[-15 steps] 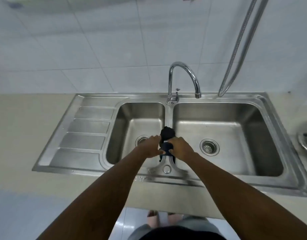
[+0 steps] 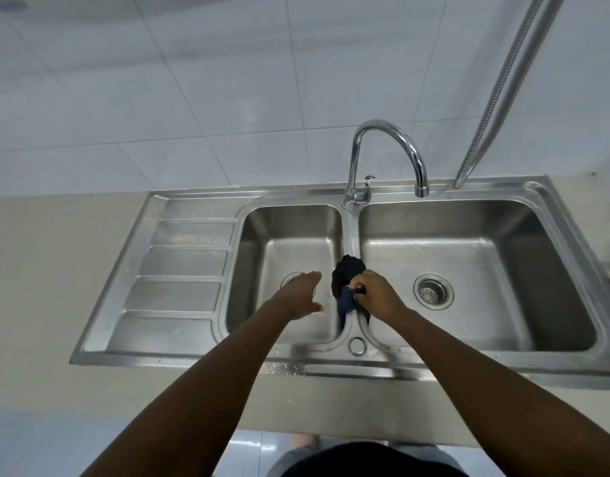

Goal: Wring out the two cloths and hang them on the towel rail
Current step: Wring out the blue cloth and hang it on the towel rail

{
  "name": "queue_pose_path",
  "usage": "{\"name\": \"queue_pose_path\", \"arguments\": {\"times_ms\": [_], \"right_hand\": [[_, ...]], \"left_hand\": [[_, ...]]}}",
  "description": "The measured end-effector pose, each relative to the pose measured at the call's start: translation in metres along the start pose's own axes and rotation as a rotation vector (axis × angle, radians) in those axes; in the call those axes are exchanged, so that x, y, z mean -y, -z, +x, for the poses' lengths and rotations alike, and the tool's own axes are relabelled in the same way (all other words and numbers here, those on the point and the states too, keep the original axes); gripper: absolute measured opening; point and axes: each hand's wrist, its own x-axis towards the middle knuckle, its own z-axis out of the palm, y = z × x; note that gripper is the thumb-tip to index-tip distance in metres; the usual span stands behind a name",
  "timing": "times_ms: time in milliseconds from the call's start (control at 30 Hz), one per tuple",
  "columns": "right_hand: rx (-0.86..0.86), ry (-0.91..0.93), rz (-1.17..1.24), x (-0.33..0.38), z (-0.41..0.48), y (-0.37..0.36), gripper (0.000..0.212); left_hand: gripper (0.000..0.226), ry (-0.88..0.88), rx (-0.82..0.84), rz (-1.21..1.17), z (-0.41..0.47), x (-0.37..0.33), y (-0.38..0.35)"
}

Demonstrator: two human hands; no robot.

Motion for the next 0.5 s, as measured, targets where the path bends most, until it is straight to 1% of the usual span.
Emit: {"name": "queue_pose_path", "arguments": {"times_ms": [67,200,300,367,433,500], "right_hand": [[-0.035,0.026,0.063,0.009,-0.004,0.013,0.020],[-0.114,0.064,0.234,0.037,-0.015,0.042,0.020],[-0.120,0.044,0.340,0.062,-0.016,0.056,0.013],[-0.122,0.017,0.408,0.077,-0.014,0.063,0.012],[-0.175,0.017,0.480,0.091,-0.011,0.069,0.019],[-0.226,0.031,0.546,0.103,-0.008,0.075,0.029]], "left_hand": [[0.090,-0.006,0.014,-0.057,0.000,0.011,-0.001],[0.107,-0.034,0.007,-0.280,0.003,0.016,0.001],[0.110,-0.104,-0.032,-0.408,0.007,0.007,0.009],[0.097,-0.167,-0.057,-0.544,0.007,0.001,0.018],[0.077,-0.209,-0.038,-0.678,0.006,-0.003,0.028],[0.058,-0.219,-0.048,-0.661,0.008,0.000,0.036]]}}
